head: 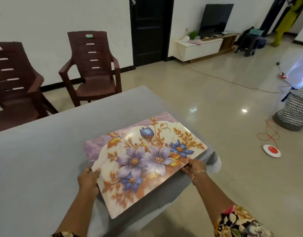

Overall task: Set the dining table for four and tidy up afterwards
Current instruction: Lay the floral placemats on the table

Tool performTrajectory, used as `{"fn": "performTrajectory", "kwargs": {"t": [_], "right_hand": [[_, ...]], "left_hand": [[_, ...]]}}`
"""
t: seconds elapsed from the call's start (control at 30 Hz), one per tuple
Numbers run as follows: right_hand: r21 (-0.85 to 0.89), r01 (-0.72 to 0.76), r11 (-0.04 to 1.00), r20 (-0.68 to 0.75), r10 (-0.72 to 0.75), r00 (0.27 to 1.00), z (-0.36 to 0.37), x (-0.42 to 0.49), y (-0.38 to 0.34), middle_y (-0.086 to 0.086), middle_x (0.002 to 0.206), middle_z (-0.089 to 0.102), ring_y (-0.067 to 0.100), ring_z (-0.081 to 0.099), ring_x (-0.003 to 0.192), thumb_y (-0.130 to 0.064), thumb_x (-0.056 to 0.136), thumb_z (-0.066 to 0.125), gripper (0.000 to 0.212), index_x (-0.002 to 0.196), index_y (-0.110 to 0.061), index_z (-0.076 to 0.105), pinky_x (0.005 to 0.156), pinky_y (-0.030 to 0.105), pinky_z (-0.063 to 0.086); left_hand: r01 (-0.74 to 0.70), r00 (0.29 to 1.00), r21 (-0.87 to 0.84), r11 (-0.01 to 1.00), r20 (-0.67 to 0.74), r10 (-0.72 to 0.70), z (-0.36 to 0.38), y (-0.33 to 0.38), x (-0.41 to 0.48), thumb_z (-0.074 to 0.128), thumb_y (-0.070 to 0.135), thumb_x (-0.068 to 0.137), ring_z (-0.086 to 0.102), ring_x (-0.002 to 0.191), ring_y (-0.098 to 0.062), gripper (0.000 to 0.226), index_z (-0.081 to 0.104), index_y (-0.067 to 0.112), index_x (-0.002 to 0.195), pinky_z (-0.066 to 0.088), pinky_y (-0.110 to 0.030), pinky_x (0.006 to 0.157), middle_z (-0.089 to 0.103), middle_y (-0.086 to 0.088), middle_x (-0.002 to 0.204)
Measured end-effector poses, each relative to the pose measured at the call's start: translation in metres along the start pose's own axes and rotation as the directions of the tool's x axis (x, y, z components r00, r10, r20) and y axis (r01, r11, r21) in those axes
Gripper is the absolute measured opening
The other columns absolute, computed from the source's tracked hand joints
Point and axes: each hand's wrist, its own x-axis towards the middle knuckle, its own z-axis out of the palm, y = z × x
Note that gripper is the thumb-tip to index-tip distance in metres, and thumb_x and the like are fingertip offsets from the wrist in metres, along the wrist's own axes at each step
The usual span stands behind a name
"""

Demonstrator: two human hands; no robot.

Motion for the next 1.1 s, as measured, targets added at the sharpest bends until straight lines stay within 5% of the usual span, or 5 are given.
{"fn": "performTrajectory", "kwargs": {"t": [0.43, 0.53, 0.67, 0.83, 1.1], "right_hand": [[-0.558, 0.012, 0.83, 0.111, 0.06, 0.992, -0.008, 0.005, -0.014, 0.012, 0.048, 0.052, 0.019, 0.048, 0.033, -0.021, 0.093, 0.055, 0.039, 0.061, -0.001, 0.049, 0.033, 0.02, 0.043], [-0.92, 0.301, 0.251, 0.218, -0.309, 0.926, -0.005, 0.004, -0.021, 0.016, 0.074, 0.065, 0.03, 0.063, 0.067, -0.036, 0.093, 0.049, 0.041, 0.079, -0.001, 0.063, 0.058, 0.031, 0.046], [-0.763, 0.569, -0.306, 0.644, -0.435, 0.63, 0.009, 0.003, -0.023, 0.014, 0.103, 0.065, 0.029, 0.059, 0.093, -0.027, 0.092, 0.049, 0.026, 0.098, -0.008, 0.066, 0.072, 0.031, 0.043], [-0.509, 0.65, -0.564, 0.812, -0.064, 0.58, 0.013, 0.029, -0.008, 0.008, 0.155, 0.016, 0.027, 0.015, 0.143, -0.042, 0.096, 0.037, 0.056, 0.146, -0.023, 0.022, 0.112, 0.037, 0.022], [-0.538, 0.626, -0.565, 0.782, -0.056, 0.621, 0.003, 0.022, 0.025, 0.005, 0.157, 0.001, 0.026, 0.003, 0.145, -0.075, 0.038, -0.046, 0.13, 0.148, -0.029, 0.006, 0.115, 0.042, 0.01]], "left_hand": [[0.01, 0.97, 0.127, 0.992, -0.241, 0.021, -0.05, -0.014, 0.001, 0.063, 0.008, 0.088, 0.057, 0.106, -0.041, 0.036, 0.055, -0.006, 0.119, 0.046, -0.05, 0.095, 0.058, -0.025, 0.121], [-0.08, 0.862, 0.563, 0.823, -0.376, 0.341, -0.046, -0.016, -0.018, 0.059, 0.015, 0.091, 0.049, 0.117, -0.044, 0.043, 0.051, -0.003, 0.128, 0.042, -0.049, 0.095, 0.052, -0.027, 0.128], [-0.343, 0.826, 0.781, 0.521, -0.013, 0.563, -0.02, -0.043, -0.038, 0.056, 0.025, 0.091, 0.045, 0.12, -0.041, 0.045, 0.053, 0.0, 0.128, 0.037, -0.045, 0.099, 0.052, -0.026, 0.128], [-0.423, 0.872, 0.876, 0.233, 0.323, 0.368, 0.002, -0.086, -0.052, 0.008, 0.086, 0.068, -0.001, 0.146, -0.032, 0.107, 0.018, 0.017, 0.15, 0.001, -0.047, 0.116, 0.006, -0.01, 0.158], [-0.44, 0.841, 0.893, 0.094, 0.373, 0.393, -0.032, -0.097, -0.041, -0.026, 0.091, 0.045, -0.011, 0.146, -0.025, 0.127, -0.001, 0.024, 0.15, -0.01, -0.045, 0.115, -0.01, -0.004, 0.158]]}}
